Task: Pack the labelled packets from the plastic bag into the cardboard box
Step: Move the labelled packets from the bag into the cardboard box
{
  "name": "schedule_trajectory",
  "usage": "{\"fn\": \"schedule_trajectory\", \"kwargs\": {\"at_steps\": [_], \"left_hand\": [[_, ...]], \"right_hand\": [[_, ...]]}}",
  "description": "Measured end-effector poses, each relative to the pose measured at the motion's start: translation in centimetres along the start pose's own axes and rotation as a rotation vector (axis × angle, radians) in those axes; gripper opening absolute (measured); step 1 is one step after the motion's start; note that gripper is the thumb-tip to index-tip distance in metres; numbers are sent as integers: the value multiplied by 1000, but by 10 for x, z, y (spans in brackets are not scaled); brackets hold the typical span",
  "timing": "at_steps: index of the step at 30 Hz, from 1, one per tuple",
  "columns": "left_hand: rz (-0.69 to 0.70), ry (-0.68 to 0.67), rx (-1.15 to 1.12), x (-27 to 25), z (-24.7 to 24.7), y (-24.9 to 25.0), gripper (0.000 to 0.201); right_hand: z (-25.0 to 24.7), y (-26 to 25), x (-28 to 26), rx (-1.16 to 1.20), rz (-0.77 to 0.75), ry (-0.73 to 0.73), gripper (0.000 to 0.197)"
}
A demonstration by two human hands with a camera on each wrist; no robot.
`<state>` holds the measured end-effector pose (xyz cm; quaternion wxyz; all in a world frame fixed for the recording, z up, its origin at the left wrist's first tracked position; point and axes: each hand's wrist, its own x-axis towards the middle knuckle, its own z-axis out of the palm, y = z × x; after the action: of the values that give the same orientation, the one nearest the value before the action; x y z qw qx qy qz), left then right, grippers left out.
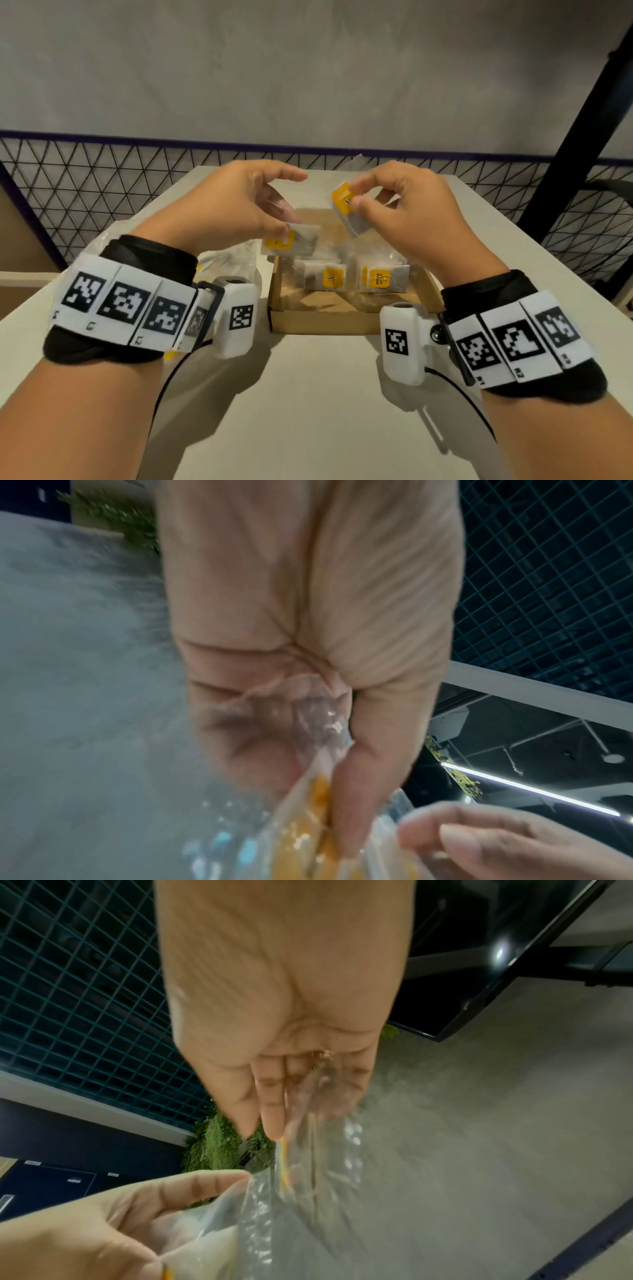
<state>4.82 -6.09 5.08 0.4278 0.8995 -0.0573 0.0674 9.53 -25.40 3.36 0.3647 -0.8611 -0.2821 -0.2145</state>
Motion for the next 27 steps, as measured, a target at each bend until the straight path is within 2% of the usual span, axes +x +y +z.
{"fn": "schedule_trajectory", "kwargs": {"at_steps": [2,4,7,9,11,14,17,21,24,27], "left_hand": [[40,-54,-19,-1,9,4,68],[101,-45,-37,0,17,8,65],[167,111,-137,6,24,9,55],[166,233,-257,10,25,6,47],[150,288,-313,11,25,4,38],[140,249,-396,9,27,6,23],[144,201,-419,8,30,8,12],[172,249,-538,10,28,6,18],[174,284,-458,14,28,3,27],[155,236,-140,18,34,-4,28]], "right_hand": [[4,-1,-2,-1,-12,-93,16],[6,-5,-3,14,-4,-142,3],[3,-5,-2,64,12,-85,21],[-1,-4,0,127,30,-1,24],[-4,-1,1,209,48,109,25],[-6,-1,3,321,67,186,22],[-6,-2,2,377,65,162,20],[-7,1,1,267,82,54,16],[-10,7,1,64,102,-52,24],[-14,16,0,-91,141,-108,25]]}}
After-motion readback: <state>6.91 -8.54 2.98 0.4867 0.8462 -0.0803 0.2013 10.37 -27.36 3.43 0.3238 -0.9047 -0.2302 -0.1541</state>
